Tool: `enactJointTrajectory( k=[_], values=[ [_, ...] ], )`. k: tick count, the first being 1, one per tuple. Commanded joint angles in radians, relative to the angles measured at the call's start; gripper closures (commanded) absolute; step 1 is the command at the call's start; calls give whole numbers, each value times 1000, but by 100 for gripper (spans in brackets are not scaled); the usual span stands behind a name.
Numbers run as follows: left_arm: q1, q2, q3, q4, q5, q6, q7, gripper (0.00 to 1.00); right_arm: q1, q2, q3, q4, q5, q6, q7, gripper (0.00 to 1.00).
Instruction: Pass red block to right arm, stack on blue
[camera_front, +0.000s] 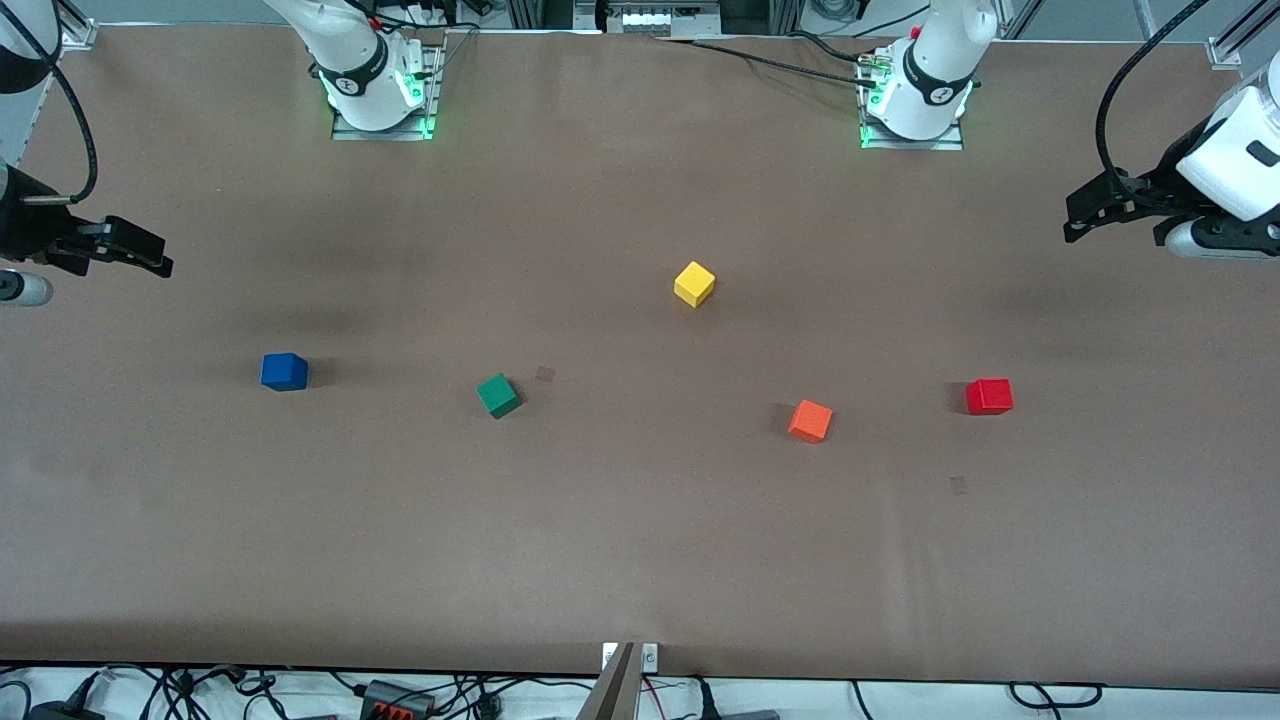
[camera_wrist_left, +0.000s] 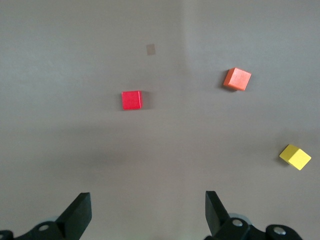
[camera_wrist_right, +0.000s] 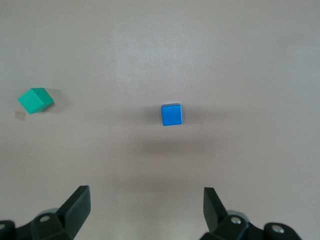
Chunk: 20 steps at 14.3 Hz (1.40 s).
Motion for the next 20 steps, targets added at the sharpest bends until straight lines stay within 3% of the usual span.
enactJointTrajectory(
  k=[1, 6, 13, 15, 20],
  values=[
    [3, 45, -1, 48, 15, -82, -5, 0, -16, 2, 3, -4, 23, 13, -1, 0],
    [8, 132, 1, 127, 19, -88, 6, 0, -15, -7, 3, -22, 10, 2, -13, 0],
    [14, 254, 13, 92, 45, 1, 72, 0, -7, -3, 5, -28, 6, -6, -14, 0],
    [11, 254, 1, -2, 157, 132, 72, 0, -9, 3, 5, -28, 6, -6, -13, 0],
    [29, 257, 1, -225, 158, 453, 72, 0, -4, 43, 11, -28, 7, 5, -4, 0]
  ],
)
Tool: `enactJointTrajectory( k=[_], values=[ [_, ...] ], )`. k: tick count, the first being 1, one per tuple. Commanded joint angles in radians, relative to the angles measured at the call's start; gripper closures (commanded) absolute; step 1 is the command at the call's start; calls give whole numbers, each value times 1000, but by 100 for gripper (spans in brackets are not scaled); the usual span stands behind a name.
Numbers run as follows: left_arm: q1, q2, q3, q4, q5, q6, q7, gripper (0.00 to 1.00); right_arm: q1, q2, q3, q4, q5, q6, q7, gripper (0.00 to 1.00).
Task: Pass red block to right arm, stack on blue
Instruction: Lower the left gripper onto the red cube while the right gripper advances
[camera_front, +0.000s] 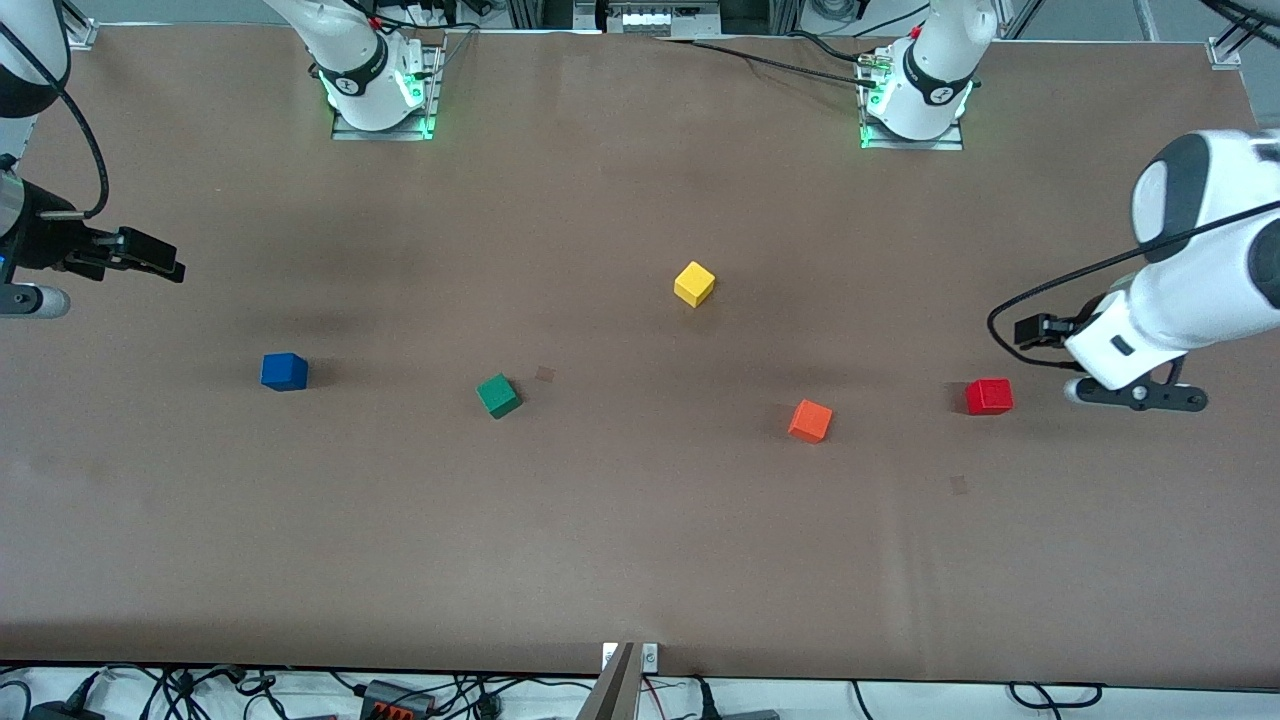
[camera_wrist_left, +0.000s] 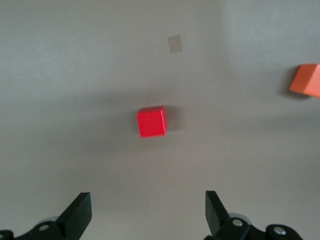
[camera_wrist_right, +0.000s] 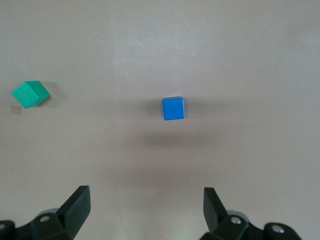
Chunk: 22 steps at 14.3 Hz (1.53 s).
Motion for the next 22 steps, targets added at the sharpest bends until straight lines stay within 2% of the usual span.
enactJointTrajectory(
  k=[1, 4, 7, 9, 13, 18, 21, 22],
  values=[
    [31, -25, -7, -148, 26, 193, 23, 0, 0, 30, 11, -4, 3, 10, 3, 0],
    [62, 13, -7, -266, 24, 394, 24, 0, 32, 62, 12, -4, 3, 47, 1, 0],
    [82, 84, -8, -271, 23, 479, 23, 0, 59, 82, 14, 4, 25, 41, -3, 0],
    [89, 136, -10, -268, 15, 561, 18, 0, 69, 96, 14, 2, 127, 41, -8, 0],
    [129, 191, -10, -262, 4, 614, 18, 0, 84, 161, 14, 4, 302, 45, -8, 0],
    [134, 228, -13, -256, -60, 628, 18, 0, 174, 211, 14, 9, 411, 67, -2, 0],
    [134, 243, -17, -250, -62, 629, 20, 0, 222, 245, 14, 9, 560, 107, 4, 0],
    [133, 249, -17, -250, -62, 629, 21, 0, 225, 256, 14, 9, 633, 107, 4, 0]
  ],
)
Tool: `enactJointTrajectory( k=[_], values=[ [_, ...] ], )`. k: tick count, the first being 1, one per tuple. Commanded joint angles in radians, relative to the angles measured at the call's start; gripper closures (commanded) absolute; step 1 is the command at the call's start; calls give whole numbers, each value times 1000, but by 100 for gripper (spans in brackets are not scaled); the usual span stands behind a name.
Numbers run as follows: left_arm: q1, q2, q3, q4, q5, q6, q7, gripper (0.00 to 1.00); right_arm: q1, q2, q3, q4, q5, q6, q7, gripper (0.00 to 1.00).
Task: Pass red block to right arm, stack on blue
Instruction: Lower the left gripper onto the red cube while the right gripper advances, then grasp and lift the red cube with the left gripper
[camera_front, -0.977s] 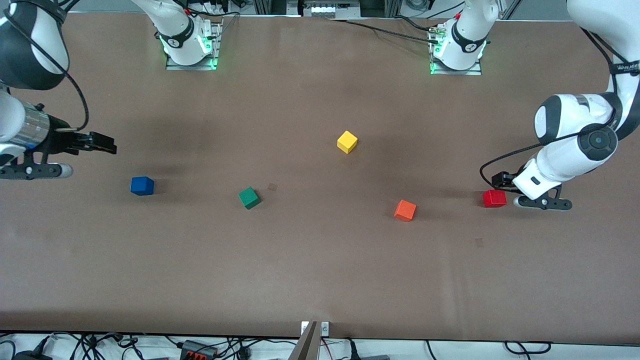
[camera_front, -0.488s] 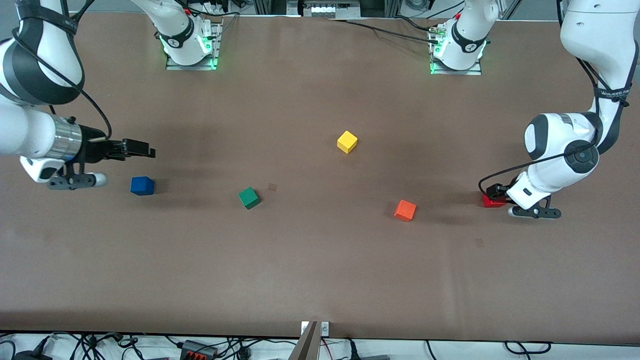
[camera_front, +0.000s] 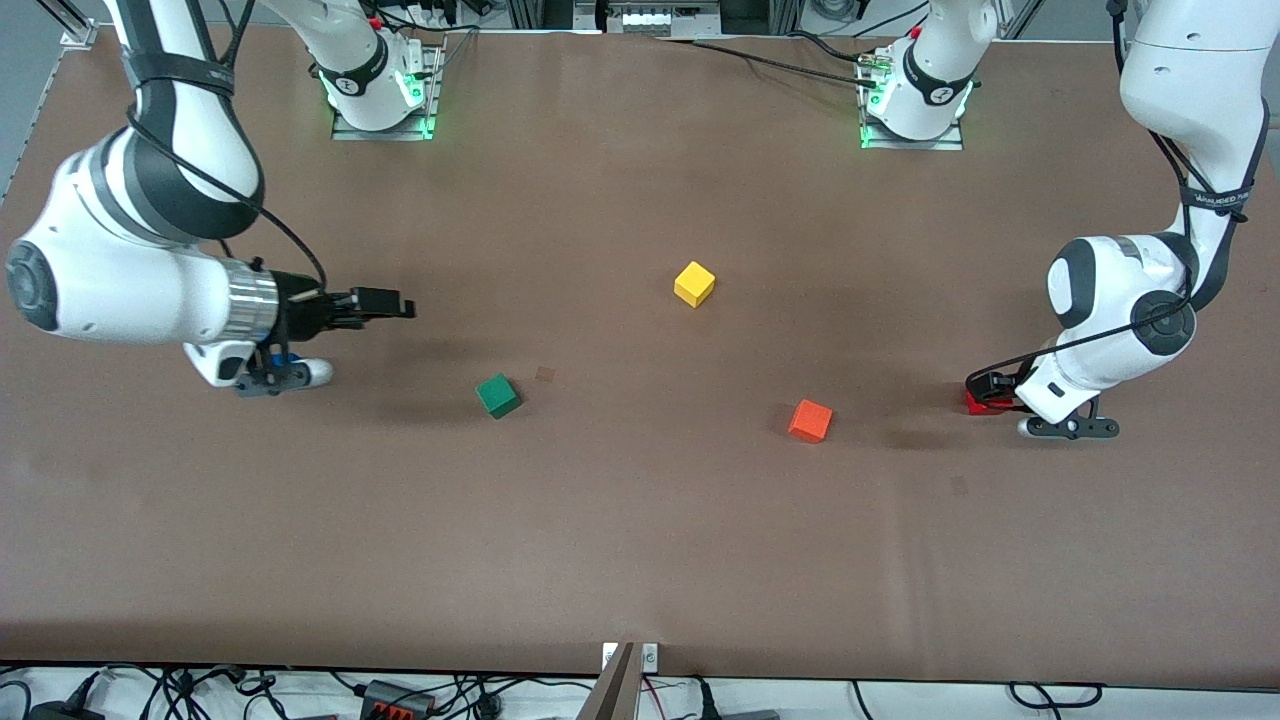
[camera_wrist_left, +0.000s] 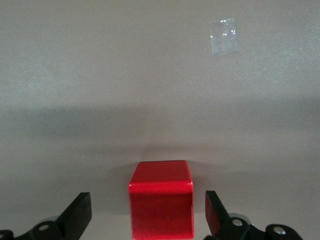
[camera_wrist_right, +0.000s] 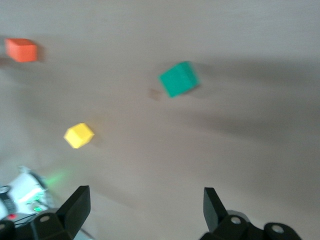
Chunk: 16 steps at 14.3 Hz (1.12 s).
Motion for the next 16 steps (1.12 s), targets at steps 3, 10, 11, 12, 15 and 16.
enactJointTrajectory(
  k=[3, 10, 11, 12, 15, 16],
  values=[
    [5, 44, -12, 16, -14, 37, 15, 15, 20, 24, -5, 9, 314, 8, 1, 0],
    [-1, 35, -14, 23, -11, 24, 42, 74, 14, 122, -7, 9, 817, 25, -203, 0],
    [-1, 16, -25, 34, -11, 21, 64, 76, 21, 151, -7, 8, 880, 23, -249, 0],
    [-1, 2, -26, 51, -11, -20, 91, 76, 24, 165, -7, 9, 917, 17, -322, 0],
    [-1, -15, -45, 228, -9, -319, 157, 76, 61, 183, -7, 9, 975, 20, -376, 0],
    [0, -15, -61, 293, -11, -419, 171, 76, 69, 185, -7, 9, 975, 23, -381, 0]
  ],
)
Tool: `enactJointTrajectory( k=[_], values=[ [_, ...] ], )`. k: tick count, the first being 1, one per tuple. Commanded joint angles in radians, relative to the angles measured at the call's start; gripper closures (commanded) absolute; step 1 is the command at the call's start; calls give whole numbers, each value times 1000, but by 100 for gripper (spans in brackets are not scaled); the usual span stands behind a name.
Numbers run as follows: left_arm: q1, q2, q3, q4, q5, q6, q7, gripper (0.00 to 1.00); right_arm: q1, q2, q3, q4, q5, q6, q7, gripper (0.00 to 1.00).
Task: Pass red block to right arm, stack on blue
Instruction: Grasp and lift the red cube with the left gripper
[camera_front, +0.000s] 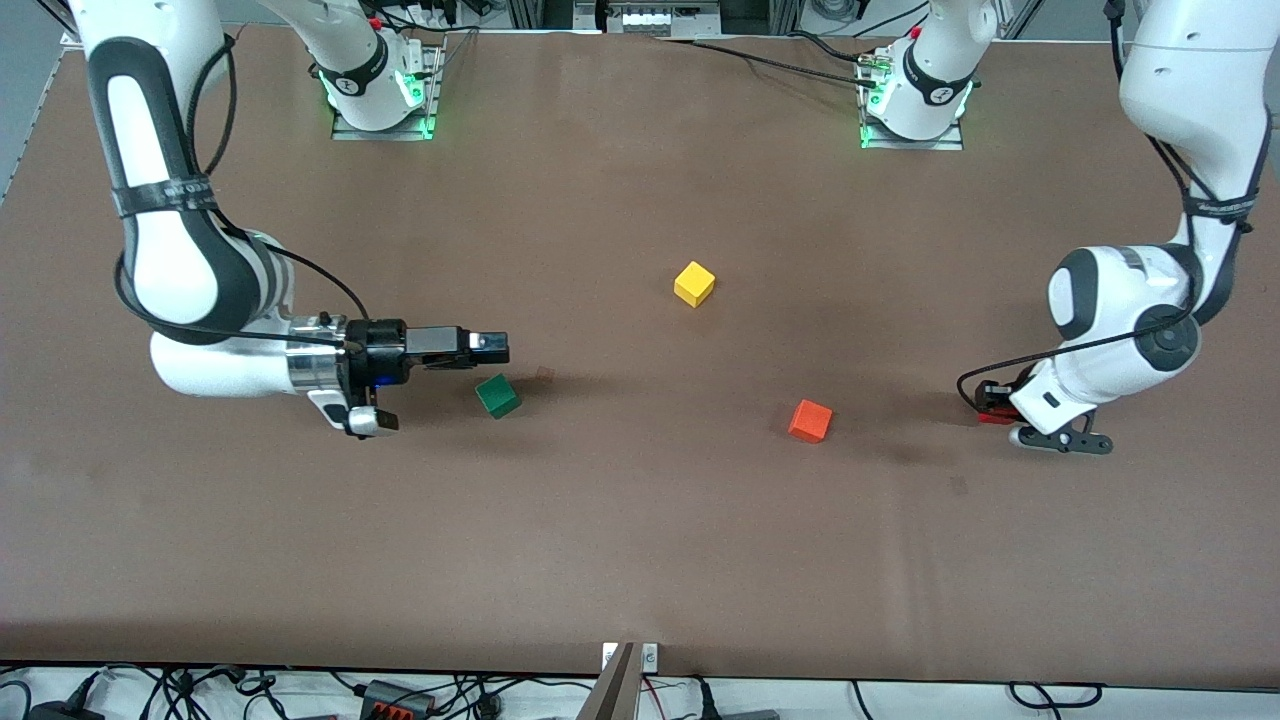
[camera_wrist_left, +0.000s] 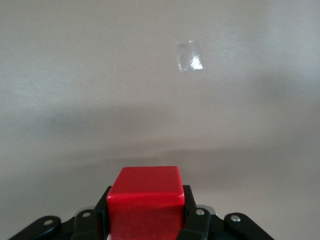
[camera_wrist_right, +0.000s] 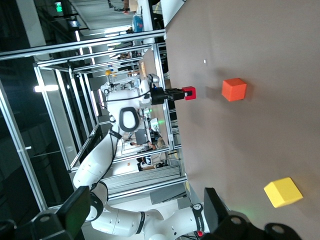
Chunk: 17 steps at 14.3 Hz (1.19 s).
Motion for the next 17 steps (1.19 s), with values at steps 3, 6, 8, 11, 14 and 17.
enactJointTrajectory(
  k=[3, 6, 8, 11, 14, 17],
  values=[
    [15, -28, -107, 243, -15, -382, 70, 76, 30, 5, -1, 9, 27, 5, -19, 0],
    [13, -71, -194, 302, -109, -476, 70, 76, 75, 2, -1, 6, 30, 17, -12, 0],
    [13, -78, -242, 366, -221, -508, 68, 74, 108, -6, -1, 1, 33, 67, -9, 0],
    [13, -78, -279, 424, -393, -602, 122, 74, 117, -2, -1, -12, 140, 68, -9, 0],
    [13, -78, -278, 426, -626, -600, 394, 79, 117, -2, 1, -14, 143, 60, -8, 0],
    [13, -50, -279, 421, -815, -606, 705, 80, 119, -3, 2, -20, 145, 54, -9, 0]
  ],
)
